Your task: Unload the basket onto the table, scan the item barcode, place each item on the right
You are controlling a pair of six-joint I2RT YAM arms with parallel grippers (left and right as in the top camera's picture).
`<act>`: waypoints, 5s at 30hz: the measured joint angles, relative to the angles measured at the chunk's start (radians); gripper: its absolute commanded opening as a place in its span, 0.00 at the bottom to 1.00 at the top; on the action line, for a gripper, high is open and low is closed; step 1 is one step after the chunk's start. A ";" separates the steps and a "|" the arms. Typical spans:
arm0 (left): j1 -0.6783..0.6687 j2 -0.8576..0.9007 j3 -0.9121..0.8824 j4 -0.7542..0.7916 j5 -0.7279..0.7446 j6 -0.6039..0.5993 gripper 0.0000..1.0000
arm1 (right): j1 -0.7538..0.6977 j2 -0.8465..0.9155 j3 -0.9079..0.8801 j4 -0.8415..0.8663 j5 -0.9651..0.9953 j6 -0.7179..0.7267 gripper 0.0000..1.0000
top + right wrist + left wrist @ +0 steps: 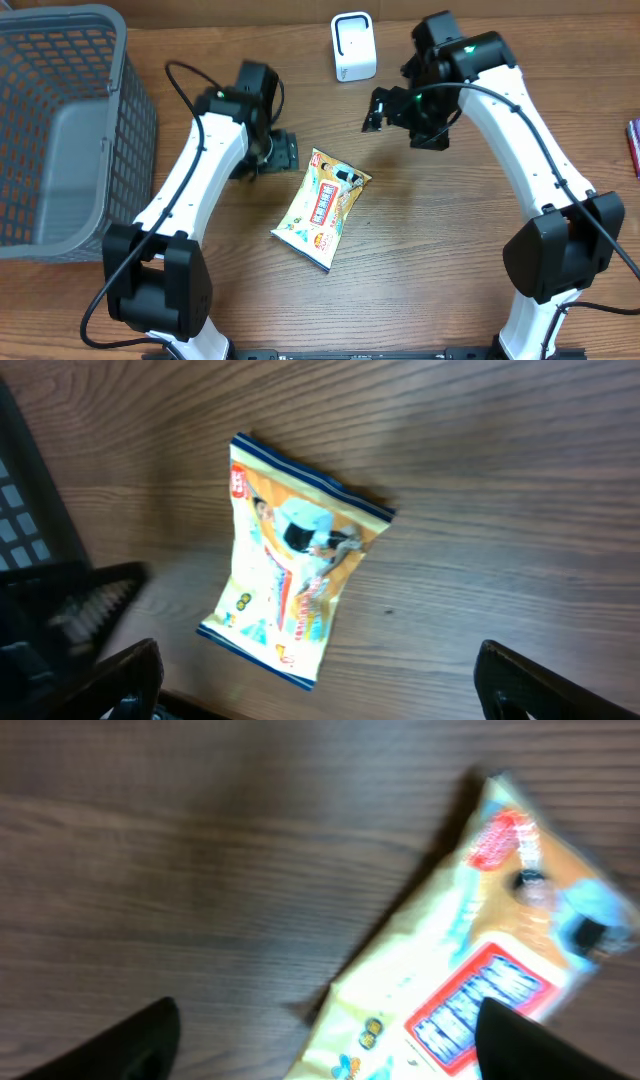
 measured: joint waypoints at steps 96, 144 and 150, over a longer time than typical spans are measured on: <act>0.028 -0.002 0.349 -0.317 -0.229 -0.091 0.93 | -0.379 0.000 -0.071 0.099 0.308 0.191 1.00; 0.074 0.154 0.206 -0.214 -0.006 -0.060 0.85 | 0.159 0.139 -0.465 0.721 -0.051 0.332 0.41; 0.074 0.154 0.137 -0.185 -0.006 -0.059 0.86 | 0.173 0.173 -0.457 0.715 -0.075 0.369 0.04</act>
